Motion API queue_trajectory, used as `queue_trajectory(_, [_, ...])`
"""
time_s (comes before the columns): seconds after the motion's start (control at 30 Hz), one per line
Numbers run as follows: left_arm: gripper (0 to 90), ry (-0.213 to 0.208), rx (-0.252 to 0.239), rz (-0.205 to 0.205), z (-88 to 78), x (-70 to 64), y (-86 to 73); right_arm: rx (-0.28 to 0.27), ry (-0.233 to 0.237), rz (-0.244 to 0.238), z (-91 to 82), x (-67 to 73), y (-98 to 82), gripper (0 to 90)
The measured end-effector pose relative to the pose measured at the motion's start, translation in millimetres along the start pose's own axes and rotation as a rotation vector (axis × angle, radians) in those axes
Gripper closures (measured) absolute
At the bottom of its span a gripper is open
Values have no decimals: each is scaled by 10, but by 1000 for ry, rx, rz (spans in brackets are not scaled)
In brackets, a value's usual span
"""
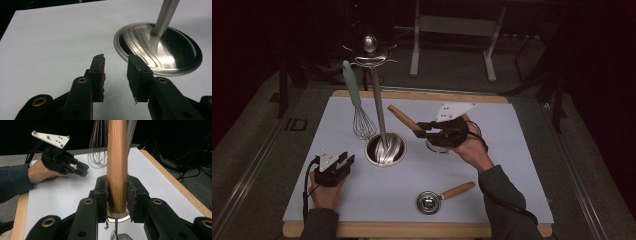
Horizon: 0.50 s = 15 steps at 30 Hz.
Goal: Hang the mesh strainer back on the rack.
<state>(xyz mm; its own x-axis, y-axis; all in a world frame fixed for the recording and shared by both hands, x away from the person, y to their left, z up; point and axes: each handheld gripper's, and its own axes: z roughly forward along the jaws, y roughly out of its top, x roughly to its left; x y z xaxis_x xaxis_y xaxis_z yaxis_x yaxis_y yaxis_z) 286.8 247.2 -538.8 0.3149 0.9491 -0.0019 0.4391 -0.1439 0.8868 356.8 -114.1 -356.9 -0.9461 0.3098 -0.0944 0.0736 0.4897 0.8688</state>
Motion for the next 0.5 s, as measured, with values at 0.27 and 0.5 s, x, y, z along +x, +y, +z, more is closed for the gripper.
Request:
queue_trajectory(0.27, [674,0,0,1,-2,0,0,-13,2,-10,-25,25,23,720])
queue_trajectory(0.5, [674,1,0,1,-1,0,0,-30,4,-15,-62,34,43,720])
